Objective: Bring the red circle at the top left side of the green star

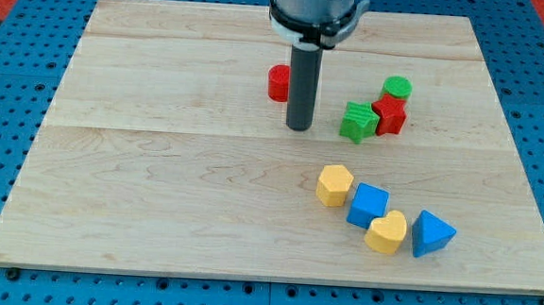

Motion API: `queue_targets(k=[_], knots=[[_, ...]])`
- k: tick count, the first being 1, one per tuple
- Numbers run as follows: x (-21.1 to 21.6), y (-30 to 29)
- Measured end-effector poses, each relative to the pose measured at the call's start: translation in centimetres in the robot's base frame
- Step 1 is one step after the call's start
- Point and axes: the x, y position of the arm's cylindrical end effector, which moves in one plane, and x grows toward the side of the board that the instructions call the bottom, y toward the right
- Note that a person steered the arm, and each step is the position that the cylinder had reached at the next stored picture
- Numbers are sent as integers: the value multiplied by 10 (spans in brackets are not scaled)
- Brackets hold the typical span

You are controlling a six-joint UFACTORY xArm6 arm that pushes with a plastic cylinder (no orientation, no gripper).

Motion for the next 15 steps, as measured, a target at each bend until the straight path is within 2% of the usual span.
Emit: queue_targets(k=[1,2,3,4,5,6,7,8,9,10,12,15], knots=[[11,76],[-33,91],[-6,100],[7,-28],[-38,-118],[-70,-104],[-78,-11],[-60,42],[-70,-25],[-122,-33],[-84,55],[-84,18]])
